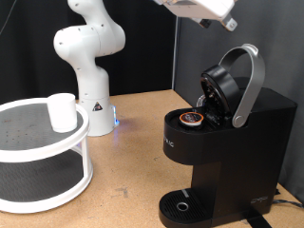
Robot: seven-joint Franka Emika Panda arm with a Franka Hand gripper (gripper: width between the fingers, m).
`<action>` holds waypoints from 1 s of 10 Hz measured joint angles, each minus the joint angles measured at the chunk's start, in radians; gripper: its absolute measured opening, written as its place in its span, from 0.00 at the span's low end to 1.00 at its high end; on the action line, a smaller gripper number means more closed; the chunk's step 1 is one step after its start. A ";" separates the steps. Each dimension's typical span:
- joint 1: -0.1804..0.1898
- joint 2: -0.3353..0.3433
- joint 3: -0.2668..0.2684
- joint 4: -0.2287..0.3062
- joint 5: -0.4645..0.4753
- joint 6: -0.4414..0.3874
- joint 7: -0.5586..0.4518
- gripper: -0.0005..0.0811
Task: Make a cup of coffee with the keurig machine
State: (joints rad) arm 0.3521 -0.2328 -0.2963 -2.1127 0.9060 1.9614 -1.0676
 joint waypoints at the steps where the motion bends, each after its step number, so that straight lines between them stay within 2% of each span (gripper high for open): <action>1: 0.002 0.000 0.009 0.000 0.003 0.005 0.006 0.99; 4: 0.001 0.000 0.018 0.001 0.004 0.005 0.017 0.99; 7: 0.009 0.002 0.028 0.002 0.062 0.009 0.011 0.99; 10: 0.034 0.022 0.085 0.030 0.073 0.074 0.057 0.99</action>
State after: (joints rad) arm 0.3857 -0.2112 -0.2112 -2.0823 0.9786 2.0351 -1.0111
